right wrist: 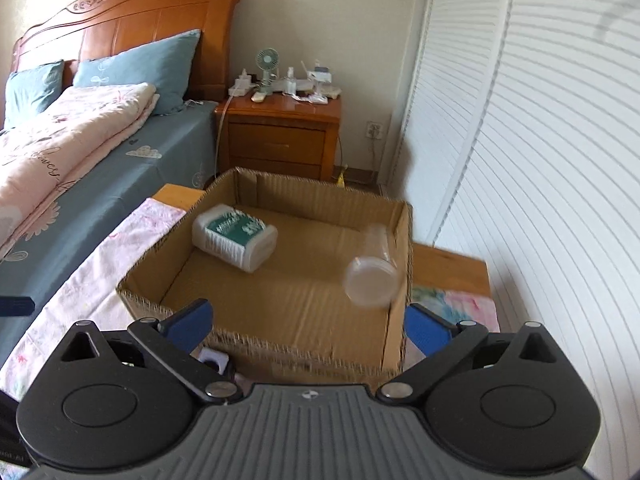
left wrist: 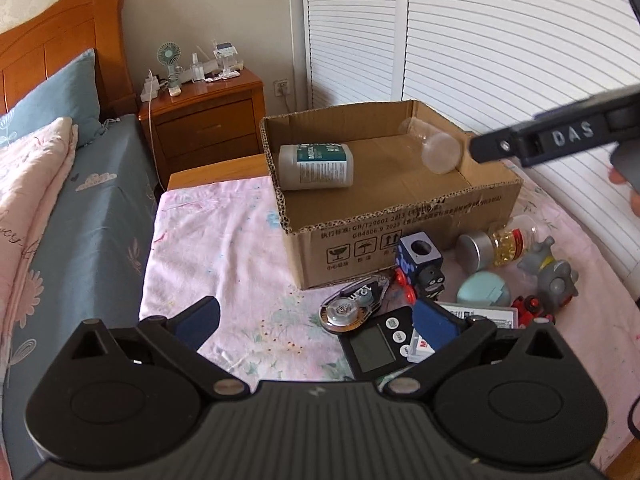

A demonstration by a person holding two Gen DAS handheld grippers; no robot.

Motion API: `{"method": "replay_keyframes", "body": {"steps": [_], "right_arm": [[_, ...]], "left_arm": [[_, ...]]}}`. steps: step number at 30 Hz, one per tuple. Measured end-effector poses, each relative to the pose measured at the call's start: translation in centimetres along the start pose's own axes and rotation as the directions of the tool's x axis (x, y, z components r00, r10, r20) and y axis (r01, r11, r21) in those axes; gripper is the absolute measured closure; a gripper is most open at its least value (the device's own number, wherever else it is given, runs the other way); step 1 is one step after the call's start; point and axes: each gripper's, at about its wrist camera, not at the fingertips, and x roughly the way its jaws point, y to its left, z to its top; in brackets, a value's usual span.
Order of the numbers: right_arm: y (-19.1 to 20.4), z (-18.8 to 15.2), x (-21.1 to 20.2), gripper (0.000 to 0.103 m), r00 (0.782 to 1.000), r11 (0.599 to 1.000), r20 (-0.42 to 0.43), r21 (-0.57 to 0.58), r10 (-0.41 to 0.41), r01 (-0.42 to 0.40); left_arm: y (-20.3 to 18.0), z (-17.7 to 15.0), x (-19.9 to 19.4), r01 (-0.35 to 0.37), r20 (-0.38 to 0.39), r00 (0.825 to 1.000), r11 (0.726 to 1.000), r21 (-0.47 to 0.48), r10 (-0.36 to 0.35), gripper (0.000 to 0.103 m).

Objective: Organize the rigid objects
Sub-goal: 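Carry both held items into the cardboard box and open both tools, then grasp the white M&G refill pack with left tool while right tool approaches grey toy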

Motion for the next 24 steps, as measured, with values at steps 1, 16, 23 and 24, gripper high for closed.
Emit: {"method": "replay_keyframes", "body": {"steps": [1,16,23,24], "right_arm": [[-0.2,-0.5,-0.2,0.0,1.0,1.0,-0.003,0.015,-0.007,0.007],[-1.9,-9.2,-2.5,0.0,0.996,0.983,-0.026,0.161,-0.089,0.092],[-2.5,-11.3,-2.9,0.0,0.994,0.984,-0.043,0.144,-0.101,0.106],[-2.6,-11.5,-2.9,0.0,0.994,0.984,-0.044,0.145,-0.101,0.106]], "left_arm": [[-0.1,-0.1,0.0,-0.001,-0.001,1.0,1.0,0.002,0.001,0.001],[0.1,-3.2,3.3,-0.039,-0.109,0.994,0.997,-0.064,0.032,0.001],[-1.8,-2.5,2.4,0.087,-0.055,0.995,0.996,-0.035,-0.088,0.001],[-2.4,-2.4,2.2,0.117,-0.044,0.992,0.993,-0.019,-0.117,0.001]]}}
